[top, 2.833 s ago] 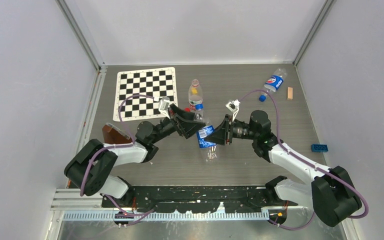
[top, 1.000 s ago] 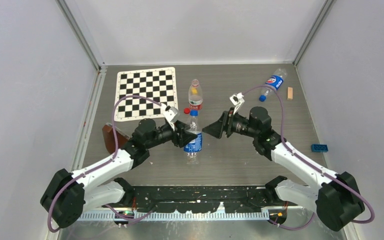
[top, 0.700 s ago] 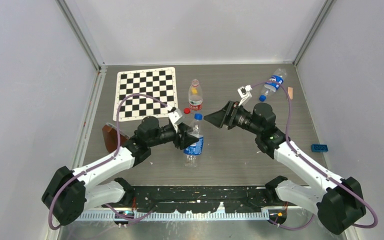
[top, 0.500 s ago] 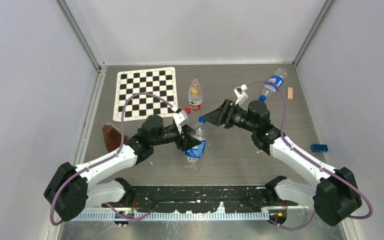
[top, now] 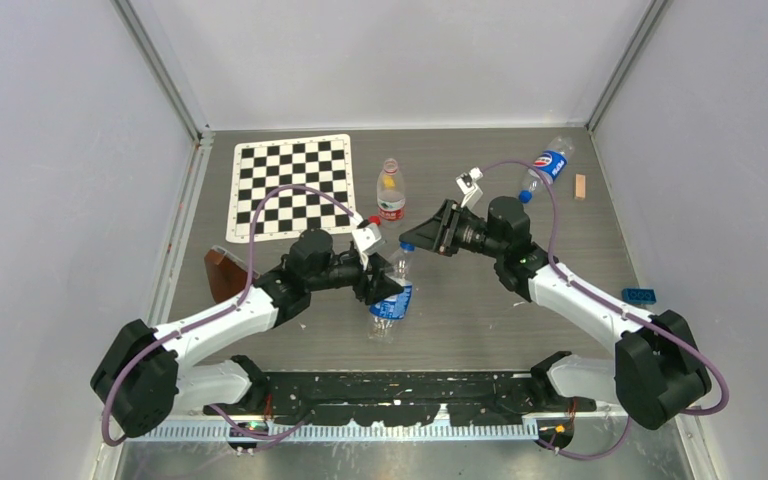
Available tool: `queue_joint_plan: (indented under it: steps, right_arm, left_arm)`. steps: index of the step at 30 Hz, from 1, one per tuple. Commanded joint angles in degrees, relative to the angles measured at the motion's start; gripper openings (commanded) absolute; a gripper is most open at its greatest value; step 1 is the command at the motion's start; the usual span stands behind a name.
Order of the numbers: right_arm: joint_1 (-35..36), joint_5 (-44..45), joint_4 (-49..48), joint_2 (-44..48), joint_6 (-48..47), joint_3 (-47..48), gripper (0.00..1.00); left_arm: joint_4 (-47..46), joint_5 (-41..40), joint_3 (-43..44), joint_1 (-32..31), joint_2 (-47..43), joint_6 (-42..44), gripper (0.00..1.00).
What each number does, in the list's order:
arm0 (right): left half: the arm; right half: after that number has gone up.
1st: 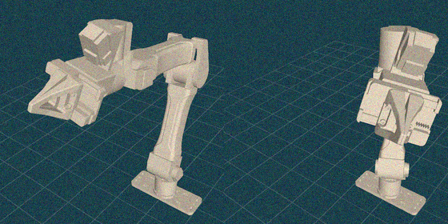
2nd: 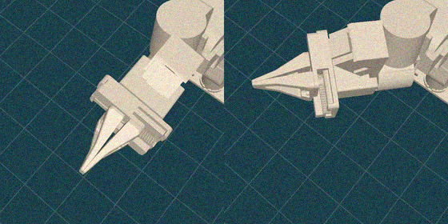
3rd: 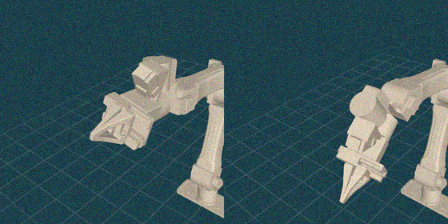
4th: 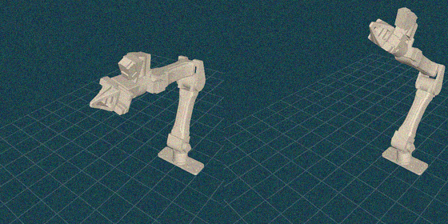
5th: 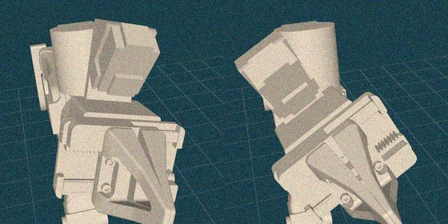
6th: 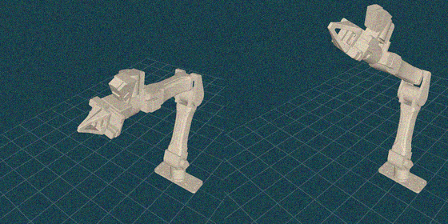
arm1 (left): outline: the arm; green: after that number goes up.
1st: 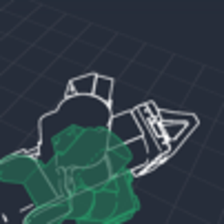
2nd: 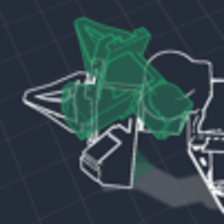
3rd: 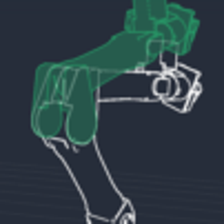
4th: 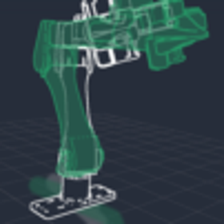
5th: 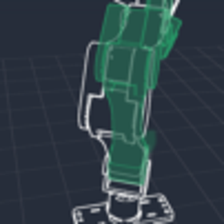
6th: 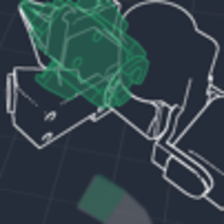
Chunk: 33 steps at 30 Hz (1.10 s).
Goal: Unscrew the bottle caps
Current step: Pick up the plastic bottle at the center of the board, then unscrew the bottle cap from the plastic bottle.
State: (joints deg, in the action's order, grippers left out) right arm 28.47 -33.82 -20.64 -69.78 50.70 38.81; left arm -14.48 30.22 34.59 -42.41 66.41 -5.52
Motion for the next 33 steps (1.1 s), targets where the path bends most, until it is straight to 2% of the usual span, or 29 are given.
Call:
queue_joint_plan:
  steps: [1, 4, 18, 26, 31, 33]
  right_arm:
    - [0.27, -4.14, -3.89, -0.14, -0.29, 1.77, 0.32]
    - [0.27, -4.93, -3.7, -0.11, -0.54, 1.77, 0.49]
    - [0.27, -4.82, -0.03, 0.0, -3.48, 2.15, 0.52]
    - [0.27, -4.24, 1.48, 0.25, -4.99, 2.15, 0.42]
    - [0.27, -4.37, 1.77, 0.04, -5.15, 2.11, 0.29]
    - [0.27, -3.9, 2.61, 0.23, -5.38, 2.3, 0.24]
  left_arm:
    - [-1.87, -0.77, 2.29, -0.48, -0.52, 0.6, 0.32]
    - [-1.82, -0.67, 2.19, -0.48, -0.74, 0.6, 0.32]
    - [-1.8, -0.76, 2.07, -0.57, -0.48, 0.33, 0.32]
    - [-1.78, -1.08, 1.96, -0.57, -0.85, 0.25, 0.32]
    - [-1.79, -2.19, 1.81, -0.57, -1.0, -0.01, 0.32]
    - [-1.93, -2.78, 1.71, -0.57, -1.08, -0.08, 0.39]
